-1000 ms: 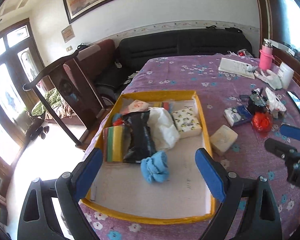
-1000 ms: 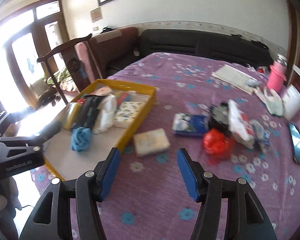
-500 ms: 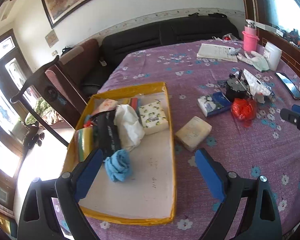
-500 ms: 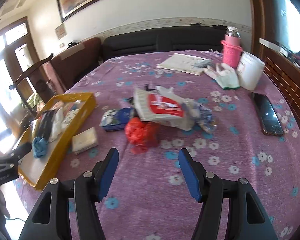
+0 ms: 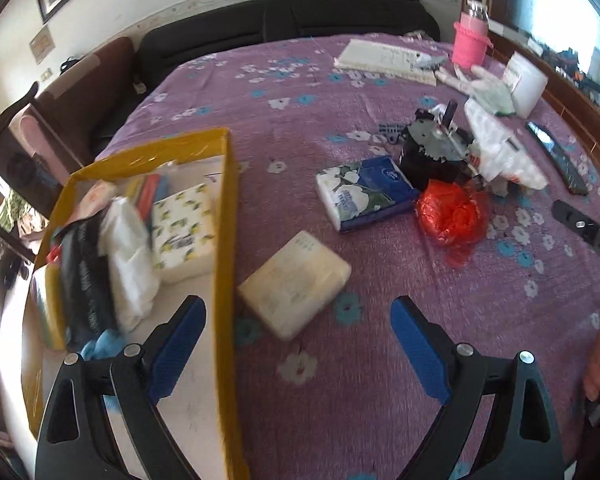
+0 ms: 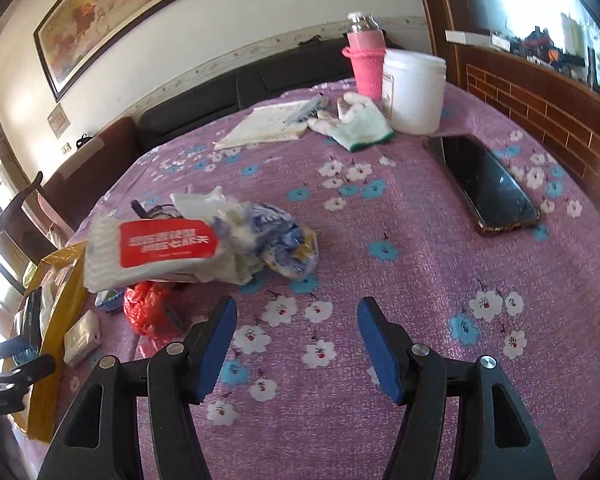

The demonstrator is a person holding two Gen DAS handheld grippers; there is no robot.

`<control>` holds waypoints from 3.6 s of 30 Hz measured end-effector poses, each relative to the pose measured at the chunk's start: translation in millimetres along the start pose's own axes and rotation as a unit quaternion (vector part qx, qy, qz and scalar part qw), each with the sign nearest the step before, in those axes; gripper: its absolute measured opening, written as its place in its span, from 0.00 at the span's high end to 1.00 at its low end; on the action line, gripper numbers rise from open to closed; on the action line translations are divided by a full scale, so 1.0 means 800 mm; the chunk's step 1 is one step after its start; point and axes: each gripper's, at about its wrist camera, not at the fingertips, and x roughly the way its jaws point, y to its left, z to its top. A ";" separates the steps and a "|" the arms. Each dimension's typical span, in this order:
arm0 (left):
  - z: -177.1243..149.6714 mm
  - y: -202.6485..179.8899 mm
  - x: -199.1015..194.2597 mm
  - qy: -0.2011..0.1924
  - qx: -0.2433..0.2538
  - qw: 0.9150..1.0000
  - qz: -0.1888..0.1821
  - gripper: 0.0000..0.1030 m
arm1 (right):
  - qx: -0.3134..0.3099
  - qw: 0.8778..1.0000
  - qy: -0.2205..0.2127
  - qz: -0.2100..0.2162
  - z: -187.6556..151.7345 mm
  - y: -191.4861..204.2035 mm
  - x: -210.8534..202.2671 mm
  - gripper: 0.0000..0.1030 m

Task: Organize soft objects
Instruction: 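Withdraw both open tools from the tray back over the pile, then grasp the white Face tissue pack with the left tool while the right tool grasps the wet-wipes pack, then carry the tissue pack and wet-wipes pack into the tray and release both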

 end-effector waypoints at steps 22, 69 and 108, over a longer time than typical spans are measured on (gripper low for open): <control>-0.021 -0.081 0.023 0.108 0.115 0.973 -0.171 0.08 | -0.018 1.000 0.020 0.015 -0.010 0.009 0.004 0.31; 0.006 -0.033 0.005 0.045 -0.028 0.970 -0.235 0.01 | 0.008 0.999 0.039 0.003 -0.008 -0.007 0.020 0.29; -0.114 0.020 -0.082 -0.072 -0.087 0.972 -0.204 0.37 | 0.064 0.973 0.136 0.176 -0.002 0.032 0.048 0.74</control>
